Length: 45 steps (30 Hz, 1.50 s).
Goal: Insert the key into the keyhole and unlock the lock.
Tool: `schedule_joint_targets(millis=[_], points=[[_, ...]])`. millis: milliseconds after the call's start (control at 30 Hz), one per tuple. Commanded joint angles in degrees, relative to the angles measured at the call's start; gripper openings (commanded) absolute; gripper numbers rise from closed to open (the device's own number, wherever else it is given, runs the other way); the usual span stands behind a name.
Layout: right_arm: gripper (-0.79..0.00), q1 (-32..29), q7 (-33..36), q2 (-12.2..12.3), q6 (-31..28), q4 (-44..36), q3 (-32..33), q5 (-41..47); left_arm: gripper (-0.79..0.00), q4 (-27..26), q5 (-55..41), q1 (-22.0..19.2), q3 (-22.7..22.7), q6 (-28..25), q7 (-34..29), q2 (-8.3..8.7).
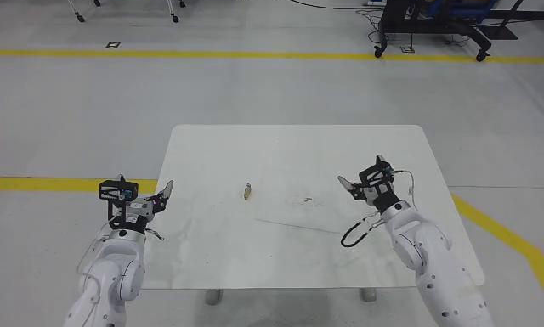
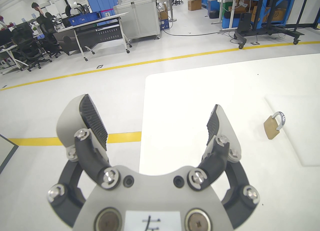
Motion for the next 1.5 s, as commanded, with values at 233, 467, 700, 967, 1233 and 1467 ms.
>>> schedule_joint_targets(millis=[233, 467, 700, 967, 1233, 1467], points=[[0.000, 14.30, -3.27, -0.50, -21.59, 21.24, -7.29, 3.02, 0.000, 0.00, 0.00, 0.00, 0.00, 0.00, 0.00, 0.00], [-0.397, 22.29, -3.54, -0.84, -33.49, 31.11, -12.35, 0.13, 0.000, 0.00, 0.00, 0.00, 0.00, 0.00, 0.00, 0.00], [-0.456, 27.47, -2.85, -1.91, -38.15, 38.41, -16.52, 2.56, 0.000, 0.00, 0.00, 0.00, 0.00, 0.00, 0.00, 0.00], [-0.591, 29.26, -1.89, -2.28, -38.21, 40.49, -19.33, 0.46, 0.000, 0.00, 0.00, 0.00, 0.00, 0.00, 0.00, 0.00], [-0.785, 29.66, -2.44, -2.18, -38.32, 40.26, -20.50, -0.87, 0.000, 0.00, 0.00, 0.00, 0.00, 0.00, 0.00, 0.00], [-0.785, 28.80, -3.52, -1.51, -38.20, 38.07, -20.27, -2.87, 0.000, 0.00, 0.00, 0.00, 0.00, 0.00, 0.00, 0.00]])
